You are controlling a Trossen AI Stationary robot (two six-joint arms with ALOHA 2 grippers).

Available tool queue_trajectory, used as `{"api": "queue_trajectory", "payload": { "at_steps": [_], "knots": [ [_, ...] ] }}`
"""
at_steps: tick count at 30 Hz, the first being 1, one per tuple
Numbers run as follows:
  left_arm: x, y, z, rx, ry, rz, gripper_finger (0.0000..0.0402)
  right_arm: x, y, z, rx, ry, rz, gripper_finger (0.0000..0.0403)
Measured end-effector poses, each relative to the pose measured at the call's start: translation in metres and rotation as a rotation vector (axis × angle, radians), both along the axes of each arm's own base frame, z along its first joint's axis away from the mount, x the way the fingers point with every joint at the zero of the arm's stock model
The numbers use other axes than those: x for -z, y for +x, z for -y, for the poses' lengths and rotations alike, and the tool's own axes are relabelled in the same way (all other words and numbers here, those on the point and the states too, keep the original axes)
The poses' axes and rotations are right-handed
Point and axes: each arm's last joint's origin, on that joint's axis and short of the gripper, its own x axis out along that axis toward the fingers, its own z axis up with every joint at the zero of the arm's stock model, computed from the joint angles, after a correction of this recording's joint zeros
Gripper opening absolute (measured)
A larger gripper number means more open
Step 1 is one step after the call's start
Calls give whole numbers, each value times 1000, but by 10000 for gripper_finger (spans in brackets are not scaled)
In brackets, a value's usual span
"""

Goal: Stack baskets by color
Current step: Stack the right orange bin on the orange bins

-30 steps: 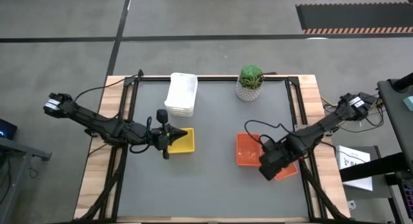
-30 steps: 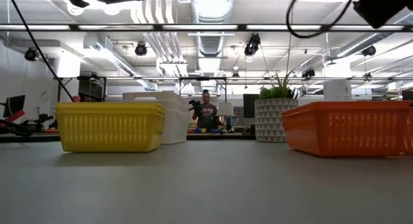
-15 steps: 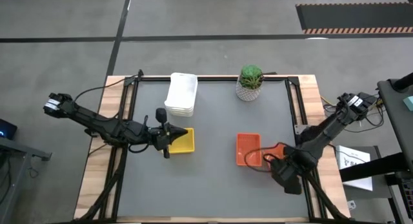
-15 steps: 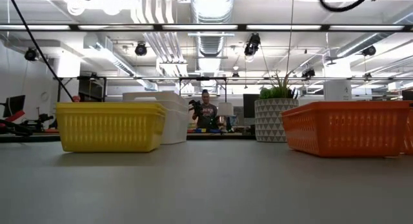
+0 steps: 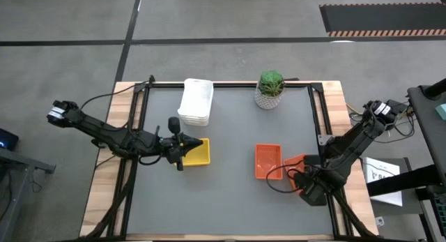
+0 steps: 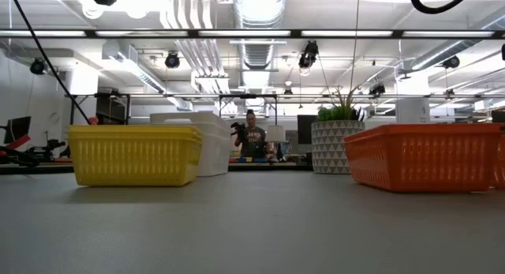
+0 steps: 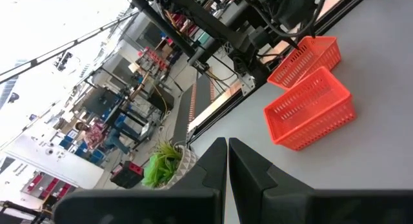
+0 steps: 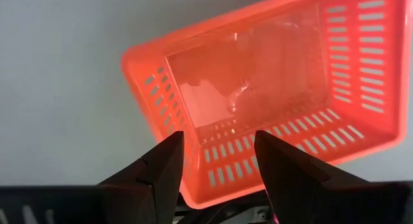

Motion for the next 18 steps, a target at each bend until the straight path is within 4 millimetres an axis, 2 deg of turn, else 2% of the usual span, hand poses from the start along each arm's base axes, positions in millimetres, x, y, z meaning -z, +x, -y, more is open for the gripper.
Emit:
{"api": "queue_trajectory", "payload": {
  "at_steps": [8,18],
  "knots": [
    [0,0,0,0,0,0,0,0,-3,-4,-29,94,-80,183],
    [0,0,0,0,-1,3,0,6,1,-10,-51,155,-14,179]
  ]
}}
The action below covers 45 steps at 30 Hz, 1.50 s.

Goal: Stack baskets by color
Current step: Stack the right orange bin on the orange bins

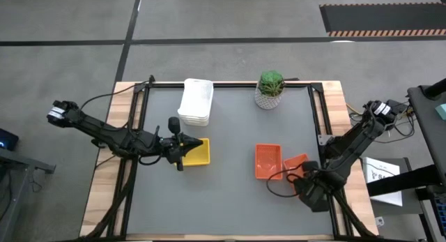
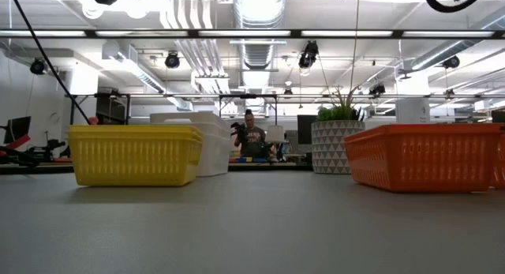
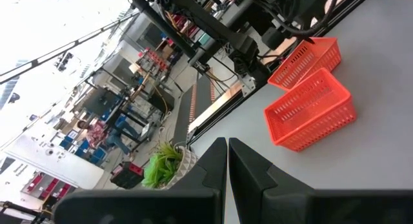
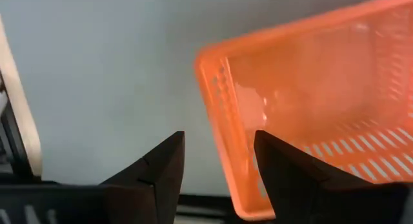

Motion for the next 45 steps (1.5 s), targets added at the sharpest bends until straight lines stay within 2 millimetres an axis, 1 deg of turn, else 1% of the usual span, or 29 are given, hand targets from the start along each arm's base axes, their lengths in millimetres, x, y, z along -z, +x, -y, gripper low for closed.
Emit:
{"api": "queue_trajectory", "payload": {
  "at_steps": [7,11,14,19,20,23,29,31,34,40,43,45],
  "knots": [
    [0,0,0,0,0,0,0,21,-2,2,36,28,21,168],
    [-1,0,0,0,-4,12,0,27,-4,5,38,16,11,145],
    [-2,0,0,0,-8,21,0,27,-3,4,43,21,15,111],
    [-2,0,0,0,-7,20,0,26,-3,3,88,26,13,25],
    [-2,0,0,0,-7,19,0,26,-3,4,101,27,7,19],
    [-2,0,0,0,-7,20,0,25,-3,4,154,29,3,14],
    [-2,0,0,0,-9,27,0,20,-5,9,199,-5,34,11],
    [-2,0,0,0,-9,27,0,15,-5,13,229,-29,23,11],
    [-3,0,0,0,-10,28,0,1,-3,19,262,-89,-1,10],
    [-3,0,0,0,-12,35,0,-37,9,28,270,-196,72,9],
    [-3,0,0,0,-11,34,0,-52,17,35,315,-214,99,9],
    [-3,0,0,0,-11,35,0,-61,24,39,326,-214,148,9]
  ]
}}
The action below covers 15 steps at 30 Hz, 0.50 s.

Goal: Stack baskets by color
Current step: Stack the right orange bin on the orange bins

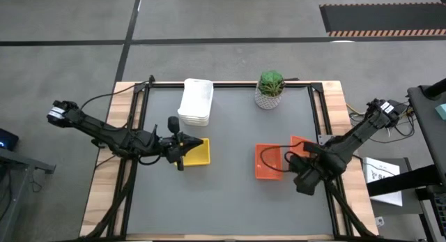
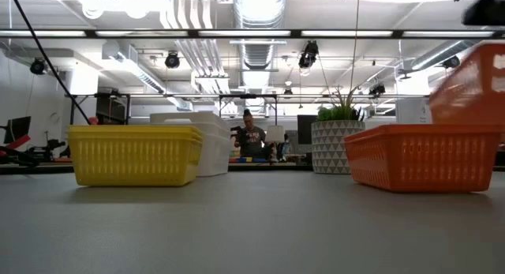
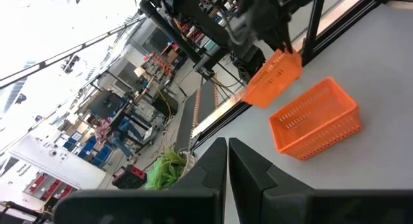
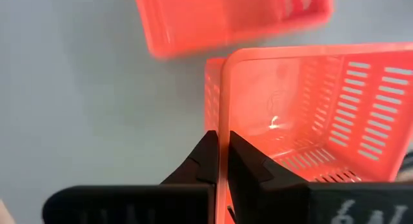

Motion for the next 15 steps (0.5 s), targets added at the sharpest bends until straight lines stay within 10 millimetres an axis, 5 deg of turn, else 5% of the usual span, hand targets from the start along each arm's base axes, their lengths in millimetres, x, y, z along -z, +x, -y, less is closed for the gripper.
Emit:
{"api": "queue_trajectory", "payload": {
  "at_steps": [8,15],
  "knots": [
    [0,0,0,0,0,-1,0,-32,31,8,-42,-39,121,9],
    [1,0,0,0,1,-2,0,-33,68,3,-67,-67,98,9]
  ]
}}
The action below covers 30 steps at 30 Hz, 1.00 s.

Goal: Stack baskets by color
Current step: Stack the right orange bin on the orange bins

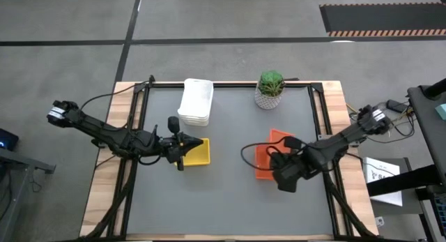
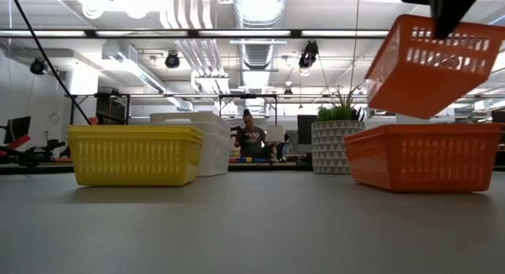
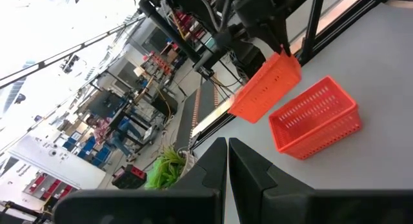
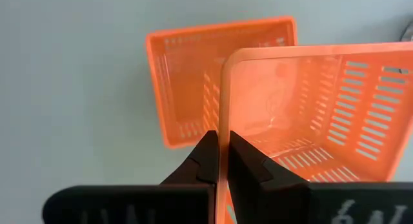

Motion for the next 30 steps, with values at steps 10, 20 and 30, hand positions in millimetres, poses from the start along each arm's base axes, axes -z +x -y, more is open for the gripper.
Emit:
{"api": "queue_trajectory", "payload": {
  "at_steps": [10,20,30],
  "knots": [
    [1,0,0,0,1,-4,0,3,35,-6,2,11,-25,9],
    [1,0,0,0,0,-4,0,23,52,-3,89,87,-122,9],
    [1,0,0,1,0,-4,0,24,56,0,100,95,-108,9]
  ]
}}
